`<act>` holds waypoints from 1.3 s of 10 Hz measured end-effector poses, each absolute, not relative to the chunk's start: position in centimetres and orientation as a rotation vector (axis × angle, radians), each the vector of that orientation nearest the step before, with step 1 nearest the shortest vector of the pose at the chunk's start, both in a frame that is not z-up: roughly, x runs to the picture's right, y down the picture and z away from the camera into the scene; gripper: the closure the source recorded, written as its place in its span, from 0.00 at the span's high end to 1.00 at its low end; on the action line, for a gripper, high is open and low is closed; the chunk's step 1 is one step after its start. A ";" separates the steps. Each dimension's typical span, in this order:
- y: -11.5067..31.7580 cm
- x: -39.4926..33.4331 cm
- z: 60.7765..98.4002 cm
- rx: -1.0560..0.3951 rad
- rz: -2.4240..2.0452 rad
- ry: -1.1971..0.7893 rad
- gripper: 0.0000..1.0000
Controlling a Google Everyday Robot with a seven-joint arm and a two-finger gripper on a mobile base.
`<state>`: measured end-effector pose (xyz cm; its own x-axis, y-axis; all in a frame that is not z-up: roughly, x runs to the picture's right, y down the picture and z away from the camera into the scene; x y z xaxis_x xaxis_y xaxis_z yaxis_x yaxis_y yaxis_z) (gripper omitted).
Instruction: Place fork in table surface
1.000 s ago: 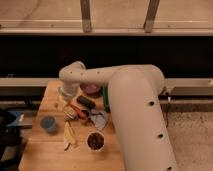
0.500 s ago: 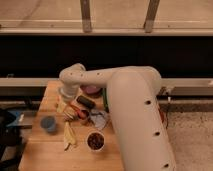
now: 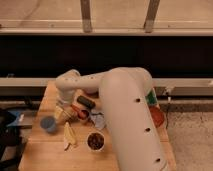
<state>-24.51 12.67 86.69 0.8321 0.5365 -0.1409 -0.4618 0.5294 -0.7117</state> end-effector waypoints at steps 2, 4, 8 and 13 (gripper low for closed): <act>13.1 -25.7 86.8 -0.818 0.586 -0.099 0.80; 13.8 -27.1 87.3 -0.822 0.563 -0.087 0.80; 15.2 -28.5 88.8 -0.840 0.546 -0.059 0.75; 14.1 -27.9 88.7 -0.831 0.559 -0.057 0.24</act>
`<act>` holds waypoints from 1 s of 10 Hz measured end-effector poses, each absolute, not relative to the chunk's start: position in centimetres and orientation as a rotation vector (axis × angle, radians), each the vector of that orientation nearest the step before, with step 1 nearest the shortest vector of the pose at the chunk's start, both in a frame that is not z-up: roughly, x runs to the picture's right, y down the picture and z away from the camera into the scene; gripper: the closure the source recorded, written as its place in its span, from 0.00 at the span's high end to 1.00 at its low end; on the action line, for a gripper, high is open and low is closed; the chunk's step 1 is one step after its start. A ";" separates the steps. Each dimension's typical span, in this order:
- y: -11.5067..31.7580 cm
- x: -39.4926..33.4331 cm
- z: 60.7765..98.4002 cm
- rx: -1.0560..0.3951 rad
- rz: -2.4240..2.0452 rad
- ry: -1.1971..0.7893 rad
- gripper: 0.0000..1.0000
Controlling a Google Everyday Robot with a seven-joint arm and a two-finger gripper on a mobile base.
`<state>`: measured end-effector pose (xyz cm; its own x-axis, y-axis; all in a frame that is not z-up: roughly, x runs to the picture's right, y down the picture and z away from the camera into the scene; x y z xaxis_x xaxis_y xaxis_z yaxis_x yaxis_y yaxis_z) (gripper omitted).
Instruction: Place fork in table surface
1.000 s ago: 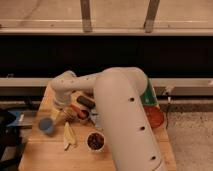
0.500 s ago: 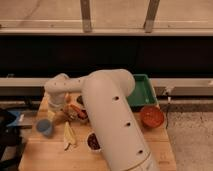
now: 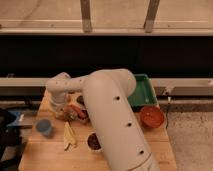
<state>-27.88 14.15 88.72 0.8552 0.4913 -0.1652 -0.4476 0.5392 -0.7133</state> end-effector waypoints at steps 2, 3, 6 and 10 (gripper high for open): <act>14.8 -27.8 88.2 -0.846 0.548 -0.046 0.05; 14.7 -27.7 88.2 -0.843 0.546 -0.047 0.00; 14.9 -27.7 88.6 -0.845 0.552 -0.044 0.00; 14.8 -27.3 88.6 -0.845 0.554 -0.038 0.00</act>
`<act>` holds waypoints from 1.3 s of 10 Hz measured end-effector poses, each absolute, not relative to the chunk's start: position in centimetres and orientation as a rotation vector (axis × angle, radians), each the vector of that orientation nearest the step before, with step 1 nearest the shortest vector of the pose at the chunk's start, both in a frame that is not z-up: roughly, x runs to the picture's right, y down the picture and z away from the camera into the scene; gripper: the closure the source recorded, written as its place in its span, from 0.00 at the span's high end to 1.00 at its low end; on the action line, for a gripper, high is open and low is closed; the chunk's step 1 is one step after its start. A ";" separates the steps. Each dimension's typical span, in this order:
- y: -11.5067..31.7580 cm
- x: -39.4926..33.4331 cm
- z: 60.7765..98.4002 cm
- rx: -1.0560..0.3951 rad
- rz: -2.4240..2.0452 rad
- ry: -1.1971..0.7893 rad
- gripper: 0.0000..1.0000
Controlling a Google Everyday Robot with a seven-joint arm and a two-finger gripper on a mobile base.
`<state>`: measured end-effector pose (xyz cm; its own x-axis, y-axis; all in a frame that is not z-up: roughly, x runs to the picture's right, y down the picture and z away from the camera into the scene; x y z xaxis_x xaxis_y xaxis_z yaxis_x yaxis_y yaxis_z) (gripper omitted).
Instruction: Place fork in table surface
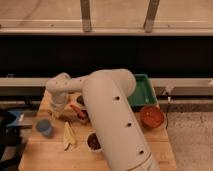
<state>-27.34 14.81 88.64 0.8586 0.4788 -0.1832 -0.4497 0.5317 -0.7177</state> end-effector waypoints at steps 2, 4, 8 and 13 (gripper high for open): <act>14.8 -27.2 88.6 -0.846 0.554 -0.035 0.00; 13.7 -26.3 88.5 -0.821 0.560 -0.044 0.00; 7.5 -24.5 85.5 -0.739 0.583 -0.101 0.00; 3.8 -23.6 84.2 -0.667 0.583 -0.148 0.00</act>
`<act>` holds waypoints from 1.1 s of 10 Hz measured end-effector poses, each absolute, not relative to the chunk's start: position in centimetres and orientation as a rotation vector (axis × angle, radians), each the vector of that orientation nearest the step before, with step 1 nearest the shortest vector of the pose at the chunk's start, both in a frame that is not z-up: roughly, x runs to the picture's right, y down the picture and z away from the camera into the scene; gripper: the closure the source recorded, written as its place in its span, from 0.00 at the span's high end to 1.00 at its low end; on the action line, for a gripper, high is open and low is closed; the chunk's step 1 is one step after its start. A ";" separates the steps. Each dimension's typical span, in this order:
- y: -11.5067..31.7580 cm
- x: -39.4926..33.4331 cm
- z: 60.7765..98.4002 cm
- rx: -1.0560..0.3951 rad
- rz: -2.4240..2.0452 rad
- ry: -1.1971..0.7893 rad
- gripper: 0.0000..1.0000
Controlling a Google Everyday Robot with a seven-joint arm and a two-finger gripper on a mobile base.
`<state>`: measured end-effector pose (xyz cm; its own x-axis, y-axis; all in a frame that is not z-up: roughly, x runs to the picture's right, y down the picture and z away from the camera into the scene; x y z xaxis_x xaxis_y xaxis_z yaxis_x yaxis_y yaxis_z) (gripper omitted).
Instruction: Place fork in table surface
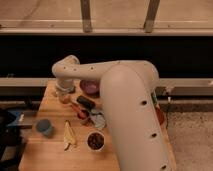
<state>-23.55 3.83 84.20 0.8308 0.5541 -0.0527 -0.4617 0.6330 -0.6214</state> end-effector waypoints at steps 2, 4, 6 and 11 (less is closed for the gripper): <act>4.0 -23.7 84.5 -0.669 0.579 -0.155 0.00; 4.4 -24.0 84.5 -0.676 0.572 -0.156 0.00; 5.2 -24.0 84.4 -0.689 0.569 -0.154 0.00; 9.0 -25.0 85.7 -0.772 0.561 -0.144 0.00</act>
<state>-25.04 9.01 85.72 0.8449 0.5293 -0.0777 -0.4267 0.5791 -0.6946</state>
